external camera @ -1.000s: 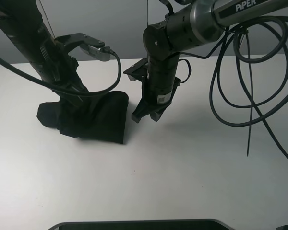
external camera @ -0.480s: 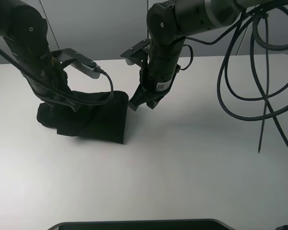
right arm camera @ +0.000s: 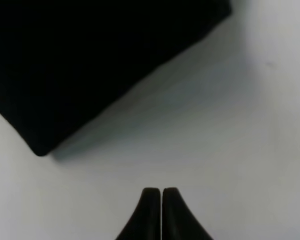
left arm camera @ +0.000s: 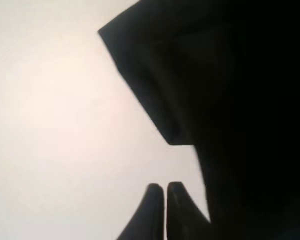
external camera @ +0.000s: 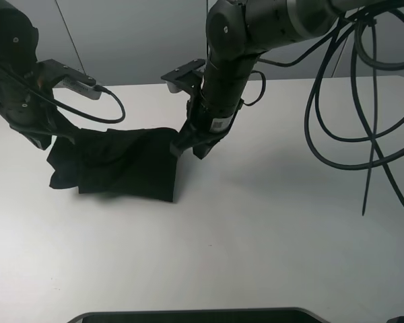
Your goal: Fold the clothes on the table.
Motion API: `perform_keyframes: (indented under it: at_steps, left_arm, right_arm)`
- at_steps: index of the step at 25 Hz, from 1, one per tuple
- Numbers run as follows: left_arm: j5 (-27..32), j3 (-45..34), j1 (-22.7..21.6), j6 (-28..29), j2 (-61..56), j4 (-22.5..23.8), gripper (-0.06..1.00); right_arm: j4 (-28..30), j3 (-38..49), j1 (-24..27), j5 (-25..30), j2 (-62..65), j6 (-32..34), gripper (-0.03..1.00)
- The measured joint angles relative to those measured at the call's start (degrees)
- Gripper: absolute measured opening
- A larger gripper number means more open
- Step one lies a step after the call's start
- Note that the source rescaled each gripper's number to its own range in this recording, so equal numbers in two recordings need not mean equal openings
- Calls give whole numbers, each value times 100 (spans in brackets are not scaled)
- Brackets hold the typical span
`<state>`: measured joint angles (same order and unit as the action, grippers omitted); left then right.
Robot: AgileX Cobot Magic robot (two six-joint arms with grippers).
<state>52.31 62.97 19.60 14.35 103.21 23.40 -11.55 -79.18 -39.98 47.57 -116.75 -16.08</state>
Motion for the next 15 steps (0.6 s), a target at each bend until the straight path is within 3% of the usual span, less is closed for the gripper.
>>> perform_keyframes:
  at_steps: [2,6,11,13,15]
  left_arm:
    - [-49,0,-10,-106,-54,-203,0]
    - [-325,0,1,-781,-298,-1163,0]
    - [-721,0,11,-2146,-431,-2803,0]
    - [-861,0,33,-2364,-407,-3073,0]
    - [-953,0,33,-2407,-325,-3063,0]
  right_arm:
    - [-407,0,0,-74,0,-289,0]
    - [-631,0,0,-123,0,-522,0]
    - [-580,0,0,-158,0,-535,0]
    - [-580,0,0,-170,0,-535,0]
    - [-580,0,0,-170,0,-535,0]
